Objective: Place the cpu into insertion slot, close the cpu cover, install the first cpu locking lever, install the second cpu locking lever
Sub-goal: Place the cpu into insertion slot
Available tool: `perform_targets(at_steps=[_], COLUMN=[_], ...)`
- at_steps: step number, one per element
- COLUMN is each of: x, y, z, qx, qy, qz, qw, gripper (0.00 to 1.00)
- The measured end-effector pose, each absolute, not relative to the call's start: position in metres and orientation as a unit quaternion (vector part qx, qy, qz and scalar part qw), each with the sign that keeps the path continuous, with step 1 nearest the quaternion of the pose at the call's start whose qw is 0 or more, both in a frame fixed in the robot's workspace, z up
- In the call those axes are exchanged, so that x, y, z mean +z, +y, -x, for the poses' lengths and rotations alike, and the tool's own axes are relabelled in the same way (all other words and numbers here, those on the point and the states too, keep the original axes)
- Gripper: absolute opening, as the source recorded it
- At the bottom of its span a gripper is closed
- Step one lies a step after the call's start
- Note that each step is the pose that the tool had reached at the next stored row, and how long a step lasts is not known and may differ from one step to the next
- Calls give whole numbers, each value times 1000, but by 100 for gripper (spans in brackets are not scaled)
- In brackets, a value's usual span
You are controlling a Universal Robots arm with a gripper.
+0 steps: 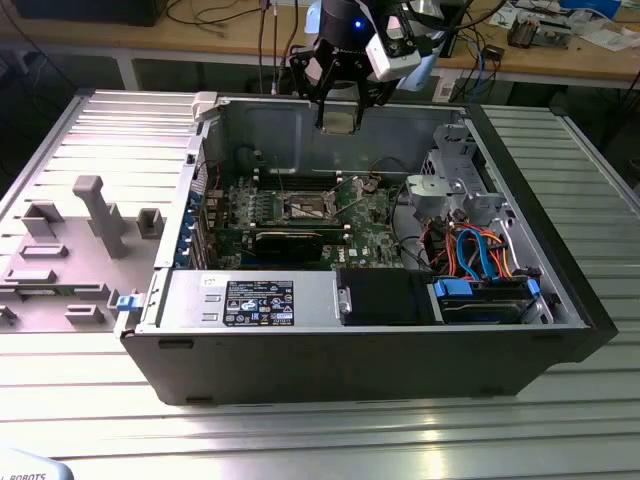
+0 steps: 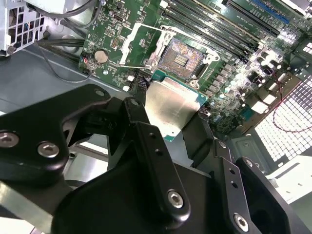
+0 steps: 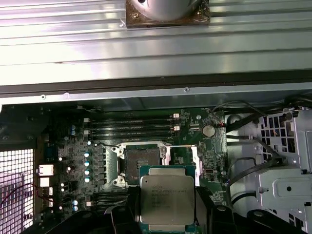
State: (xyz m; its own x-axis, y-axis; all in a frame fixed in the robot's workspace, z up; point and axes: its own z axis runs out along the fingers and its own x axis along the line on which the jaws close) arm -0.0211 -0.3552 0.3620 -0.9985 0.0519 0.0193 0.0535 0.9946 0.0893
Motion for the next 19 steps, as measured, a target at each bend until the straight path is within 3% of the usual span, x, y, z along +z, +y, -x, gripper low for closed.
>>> perform_targets(at_steps=[19], x=[362], y=[-355], z=[21], qx=[-45], qy=[-998], qz=[50], qw=[7], gripper=[54])
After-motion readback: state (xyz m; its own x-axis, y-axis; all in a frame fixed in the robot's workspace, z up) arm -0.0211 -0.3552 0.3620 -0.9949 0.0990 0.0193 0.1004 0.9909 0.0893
